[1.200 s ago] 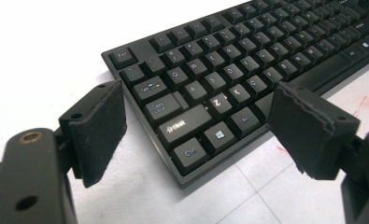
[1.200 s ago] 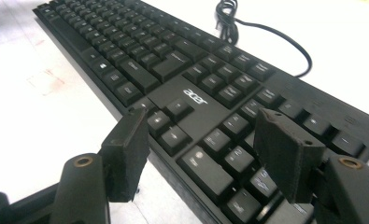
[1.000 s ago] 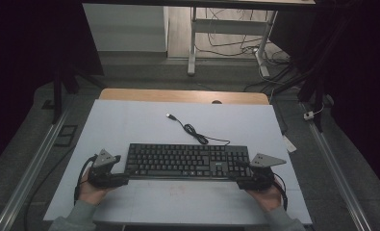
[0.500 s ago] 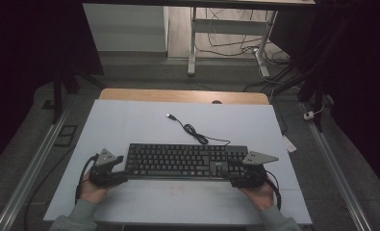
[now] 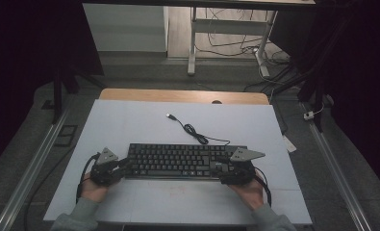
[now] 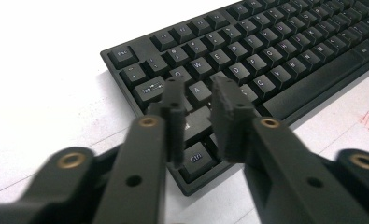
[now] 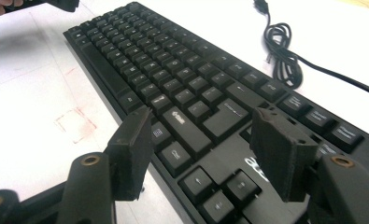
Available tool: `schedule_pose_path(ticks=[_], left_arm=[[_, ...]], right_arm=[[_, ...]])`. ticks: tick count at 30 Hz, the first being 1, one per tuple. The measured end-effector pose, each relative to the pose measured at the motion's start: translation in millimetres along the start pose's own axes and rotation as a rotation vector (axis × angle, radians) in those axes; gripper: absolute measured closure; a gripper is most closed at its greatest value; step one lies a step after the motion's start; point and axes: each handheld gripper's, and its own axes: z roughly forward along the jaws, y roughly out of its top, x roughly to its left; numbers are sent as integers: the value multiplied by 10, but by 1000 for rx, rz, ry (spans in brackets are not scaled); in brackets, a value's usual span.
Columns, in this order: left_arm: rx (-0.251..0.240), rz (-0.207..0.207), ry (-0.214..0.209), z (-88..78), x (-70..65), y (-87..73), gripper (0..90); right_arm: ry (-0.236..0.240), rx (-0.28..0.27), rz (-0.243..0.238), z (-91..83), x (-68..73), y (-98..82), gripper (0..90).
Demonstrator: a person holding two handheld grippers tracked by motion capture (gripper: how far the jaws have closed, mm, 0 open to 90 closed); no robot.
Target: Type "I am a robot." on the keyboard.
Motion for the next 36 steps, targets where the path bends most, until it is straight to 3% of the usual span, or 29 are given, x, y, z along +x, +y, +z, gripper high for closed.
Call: schedule_pose_path(ticks=[4,12,15,23,26,36], left_arm=[[2,5,0,10,-6,13,881],[27,18,4,81,-15,28,887],[33,21,6,97,-18,29,887],[42,21,14,116,-5,19,886],[43,22,13,118,-3,16,886],[49,28,11,134,-13,10,886]], right_arm=[[-2,-2,-7,56,34,52,404],[-8,-2,-24,183,93,150,435],[-10,0,-32,268,114,195,487],[14,29,-42,505,184,334,820],[30,39,-59,578,215,381,891],[39,63,-66,870,319,527,896]])
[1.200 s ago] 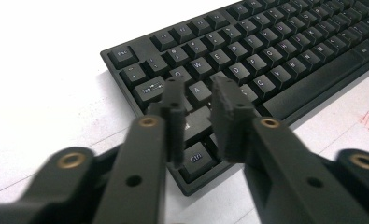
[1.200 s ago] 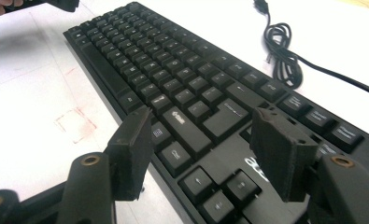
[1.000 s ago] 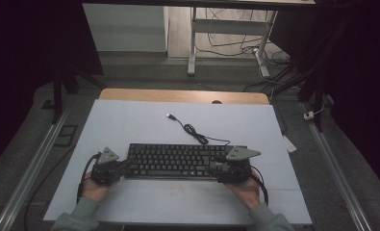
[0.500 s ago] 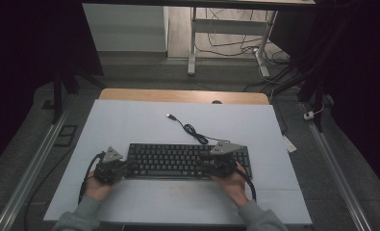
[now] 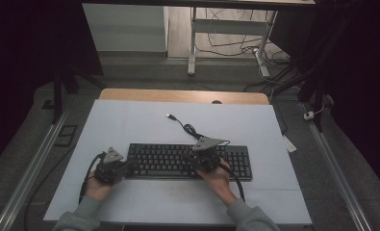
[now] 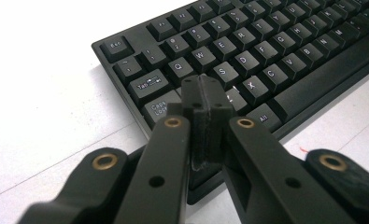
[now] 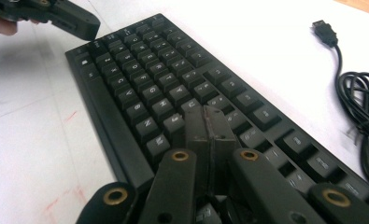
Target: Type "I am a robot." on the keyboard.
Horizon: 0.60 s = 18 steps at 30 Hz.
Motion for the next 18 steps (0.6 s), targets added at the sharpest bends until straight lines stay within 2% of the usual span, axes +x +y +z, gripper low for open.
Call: schedule_pose_path(ticks=[6,18], left_arm=[[4,2,3,2,10,-7,886],[33,10,5,56,20,-25,886]], right_arm=[[-2,23,4,150,9,33,896],[-12,42,18,286,-8,57,895]])
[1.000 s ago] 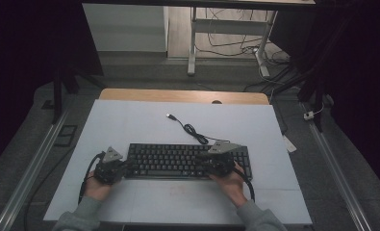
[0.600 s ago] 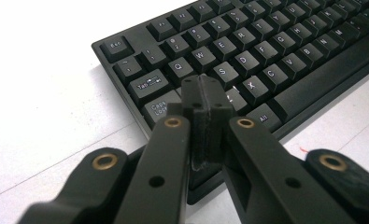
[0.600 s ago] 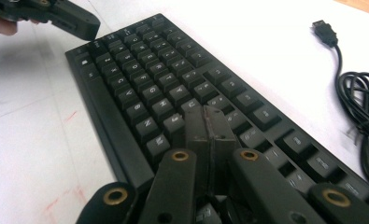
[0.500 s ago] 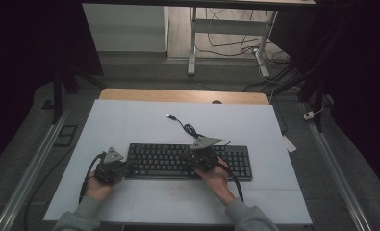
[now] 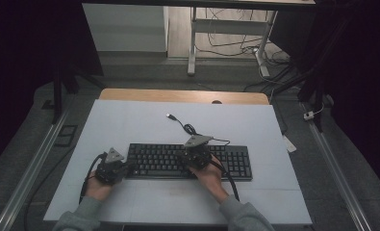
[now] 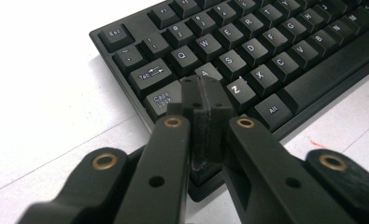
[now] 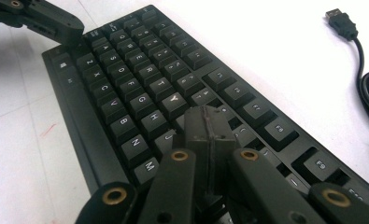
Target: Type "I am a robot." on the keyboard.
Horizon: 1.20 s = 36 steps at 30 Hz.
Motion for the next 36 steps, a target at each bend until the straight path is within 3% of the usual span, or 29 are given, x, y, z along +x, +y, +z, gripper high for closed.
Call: schedule_pose_path(ticks=[25,36], left_arm=[[15,5,1,34,-5,-16,886],[15,4,-3,34,-2,-16,886]], right_arm=[[-45,43,-6,136,1,28,894],[-40,52,7,165,-17,18,895]])
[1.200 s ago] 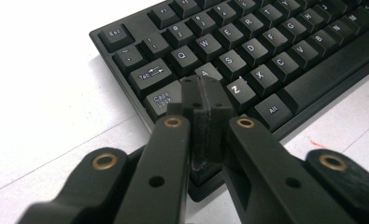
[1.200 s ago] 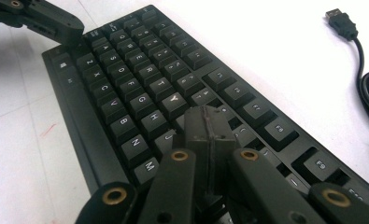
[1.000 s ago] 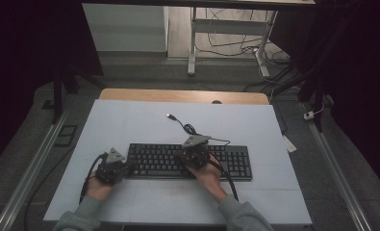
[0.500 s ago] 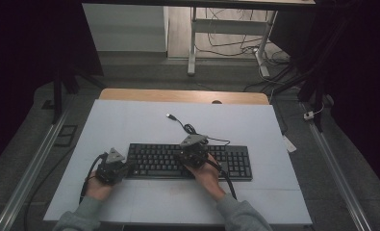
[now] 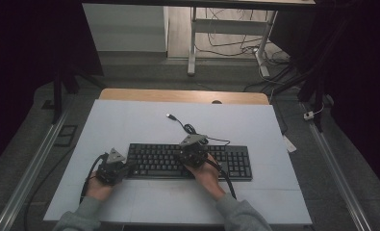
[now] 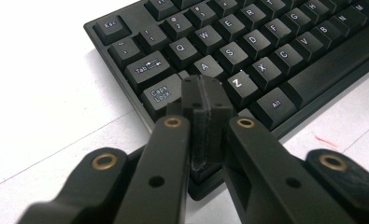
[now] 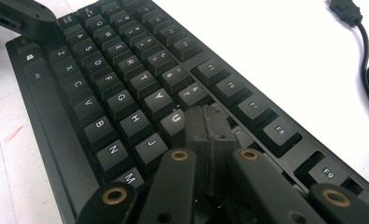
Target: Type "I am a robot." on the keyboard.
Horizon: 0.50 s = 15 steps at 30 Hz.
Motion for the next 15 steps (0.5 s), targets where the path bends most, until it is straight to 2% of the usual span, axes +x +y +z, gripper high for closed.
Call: schedule_pose_path(ticks=[4,8,11,15], left_arm=[[-1,-1,2,-5,0,2,886],[-27,-10,7,-46,-3,15,885],[-39,-12,5,-60,2,23,884],[-60,-21,3,-87,13,18,842]], right_arm=[[-4,0,-6,-7,4,5,896],[0,-49,-16,-99,24,37,896],[10,-66,-9,-151,9,43,895],[31,-64,9,-178,-33,20,795]])
